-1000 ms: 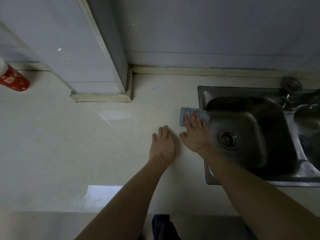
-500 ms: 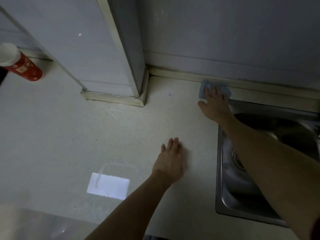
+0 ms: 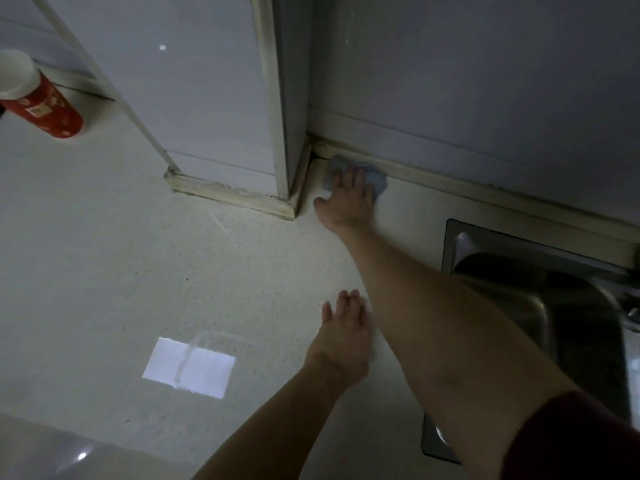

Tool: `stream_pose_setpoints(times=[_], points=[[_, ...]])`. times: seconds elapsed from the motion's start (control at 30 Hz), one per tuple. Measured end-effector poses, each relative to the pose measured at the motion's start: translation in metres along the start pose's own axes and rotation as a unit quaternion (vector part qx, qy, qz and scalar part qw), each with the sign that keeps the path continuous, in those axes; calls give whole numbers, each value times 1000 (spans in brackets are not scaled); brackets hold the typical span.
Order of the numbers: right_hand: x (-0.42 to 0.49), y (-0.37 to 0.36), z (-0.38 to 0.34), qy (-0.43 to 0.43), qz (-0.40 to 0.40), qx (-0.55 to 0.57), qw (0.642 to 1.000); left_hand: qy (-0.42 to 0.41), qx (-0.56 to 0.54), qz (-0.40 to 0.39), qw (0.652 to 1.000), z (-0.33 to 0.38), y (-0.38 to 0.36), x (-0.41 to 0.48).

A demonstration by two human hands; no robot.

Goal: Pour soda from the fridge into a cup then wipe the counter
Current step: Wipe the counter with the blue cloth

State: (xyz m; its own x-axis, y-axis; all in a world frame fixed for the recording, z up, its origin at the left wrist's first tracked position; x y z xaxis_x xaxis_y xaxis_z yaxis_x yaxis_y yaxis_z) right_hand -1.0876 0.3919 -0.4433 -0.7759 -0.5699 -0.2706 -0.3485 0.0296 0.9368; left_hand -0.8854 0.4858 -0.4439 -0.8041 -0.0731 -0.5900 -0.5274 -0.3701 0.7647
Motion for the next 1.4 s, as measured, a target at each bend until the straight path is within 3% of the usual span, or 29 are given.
stream_pose_setpoints(times=[0.17,0.33,0.5,0.63,0.87,0.97,1.1,1.23,1.4], points=[[12,-5,-40,38,24,14,999,4,-46,17,999,-6,10,0],[12,-4,-26,102,-7,-47,994,0,13,-8,1000,2,7,-5],[0,3,3,155,-30,-72,985,-10,3,-30,999,-4,14,-6],[-40,0,63,103,-31,-90,990,-16,-18,-33,999,-4,17,-8],[-90,-7,147,-69,-54,-54,995,-69,3,-34,997,-16,22,-20],[-94,-10,131,-131,-45,-30,990,-80,26,19,996,-34,26,-34],[-80,-21,70,-121,-19,26,992,-69,90,47,992,-56,18,-57],[-51,-25,4,-62,-27,11,998,-52,83,36,994,-75,11,-70],[-45,-37,-44,29,-17,-21,999,-38,103,-40,993,-91,-10,-76]])
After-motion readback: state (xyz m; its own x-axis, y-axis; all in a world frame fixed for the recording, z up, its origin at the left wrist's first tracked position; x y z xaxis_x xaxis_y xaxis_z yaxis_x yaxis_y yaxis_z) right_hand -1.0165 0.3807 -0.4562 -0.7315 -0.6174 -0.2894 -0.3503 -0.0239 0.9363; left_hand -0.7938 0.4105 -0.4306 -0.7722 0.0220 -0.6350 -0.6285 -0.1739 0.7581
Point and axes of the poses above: each hand's wrist, its own x-axis towards the middle knuckle, its own y-axis out of the back of the hand, z = x × y, the point moved 7 cm from there along x, towards the middle knuckle, and after that the axes turned 8 degrees about y, right-handed, at the moved point
